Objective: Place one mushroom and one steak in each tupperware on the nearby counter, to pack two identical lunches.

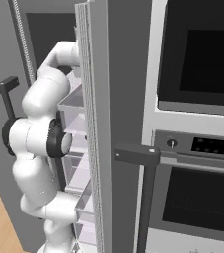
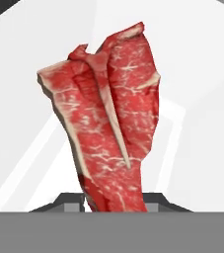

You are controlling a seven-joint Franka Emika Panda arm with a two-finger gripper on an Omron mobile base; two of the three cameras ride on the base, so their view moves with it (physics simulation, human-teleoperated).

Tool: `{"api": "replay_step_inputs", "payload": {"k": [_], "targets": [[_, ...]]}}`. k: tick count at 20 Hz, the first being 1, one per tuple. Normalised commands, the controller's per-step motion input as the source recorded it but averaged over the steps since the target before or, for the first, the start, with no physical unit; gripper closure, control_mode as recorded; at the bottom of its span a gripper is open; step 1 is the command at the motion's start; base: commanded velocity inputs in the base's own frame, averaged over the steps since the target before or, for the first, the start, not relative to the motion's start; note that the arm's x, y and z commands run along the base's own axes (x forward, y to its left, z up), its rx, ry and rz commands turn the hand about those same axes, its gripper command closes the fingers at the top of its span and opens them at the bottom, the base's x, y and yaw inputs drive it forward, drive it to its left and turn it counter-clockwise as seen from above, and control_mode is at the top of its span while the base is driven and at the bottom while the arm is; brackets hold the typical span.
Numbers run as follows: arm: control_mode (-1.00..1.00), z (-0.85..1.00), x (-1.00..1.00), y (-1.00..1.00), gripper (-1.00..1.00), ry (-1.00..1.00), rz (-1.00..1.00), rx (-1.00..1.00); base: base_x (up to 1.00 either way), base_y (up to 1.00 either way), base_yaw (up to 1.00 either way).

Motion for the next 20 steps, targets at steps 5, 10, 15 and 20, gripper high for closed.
{"api": "replay_step_inputs", "payload": {"k": [5, 10, 15, 20], "targets": [[-1.0, -0.01, -0.84, 0.04, 1.0, -0.6, -0.19, 0.01, 0.0, 0.0, 0.0], [-1.0, 0.01, -1.0, 0.0, 1.0, -0.7, -0.11, 0.13, 0.0, 0.0, 0.0], [-1.0, 0.4, -1.0, 0.0, 1.0, -0.58, -0.08, 0.21, 0.0, 0.0, 0.0], [-1.0, 0.75, -1.0, 0.02, 1.0, -0.36, -0.05, 0.05, 0.0, 0.0, 0.0]]}}
